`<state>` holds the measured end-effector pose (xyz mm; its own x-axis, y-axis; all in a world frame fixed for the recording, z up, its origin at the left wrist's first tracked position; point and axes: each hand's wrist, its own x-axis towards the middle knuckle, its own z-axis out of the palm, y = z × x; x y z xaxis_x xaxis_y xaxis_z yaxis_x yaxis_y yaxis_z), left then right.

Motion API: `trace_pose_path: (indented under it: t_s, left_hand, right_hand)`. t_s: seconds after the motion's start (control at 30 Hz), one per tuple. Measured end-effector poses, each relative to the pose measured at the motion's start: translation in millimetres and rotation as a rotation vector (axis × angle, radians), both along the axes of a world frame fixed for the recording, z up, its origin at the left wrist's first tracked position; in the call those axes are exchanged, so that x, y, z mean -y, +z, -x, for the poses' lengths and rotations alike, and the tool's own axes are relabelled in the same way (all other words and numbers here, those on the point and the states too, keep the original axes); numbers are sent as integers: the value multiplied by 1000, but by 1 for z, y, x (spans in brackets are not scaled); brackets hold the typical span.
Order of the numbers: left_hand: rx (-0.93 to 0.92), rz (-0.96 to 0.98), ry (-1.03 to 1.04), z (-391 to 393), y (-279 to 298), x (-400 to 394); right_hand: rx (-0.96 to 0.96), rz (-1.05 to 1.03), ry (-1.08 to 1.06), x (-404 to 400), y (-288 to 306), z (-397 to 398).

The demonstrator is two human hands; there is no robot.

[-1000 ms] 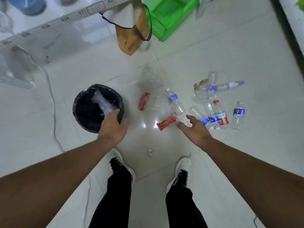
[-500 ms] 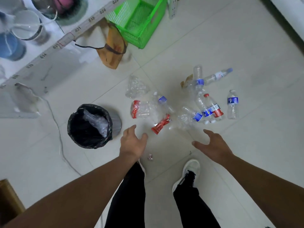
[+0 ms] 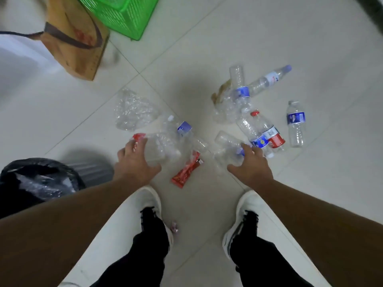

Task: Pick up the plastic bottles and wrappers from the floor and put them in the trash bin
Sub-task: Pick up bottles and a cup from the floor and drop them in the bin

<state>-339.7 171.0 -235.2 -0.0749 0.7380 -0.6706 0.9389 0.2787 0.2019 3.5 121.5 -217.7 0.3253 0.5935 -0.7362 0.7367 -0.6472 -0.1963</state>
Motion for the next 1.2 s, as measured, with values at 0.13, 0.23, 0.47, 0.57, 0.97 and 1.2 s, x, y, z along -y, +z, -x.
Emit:
trace_pose_path:
  t_s: [0.13, 0.23, 0.47, 0.57, 0.97, 1.2]
  left_hand:
    - [-75, -4, -172, 2, -109, -15]
    - [-158, -30, -270, 8, -177, -18]
    - [-79, -170, -78, 16, -200, -13]
    - [-71, -231, -8, 16, -150, -5]
    - [73, -367, 209, 2, 95, 37]
    - [128, -392, 547, 1, 213, 96]
  right_hand:
    - [119, -28, 175, -25, -110, -21]
    - [233, -47, 305, -34, -178, -29]
    - [326, -168, 451, -25, -201, -18]
    - [240, -189, 315, -21, -157, -12]
    - [67, -128, 178, -13, 81, 16]
    - [-43, -88, 179, 7, 191, 39]
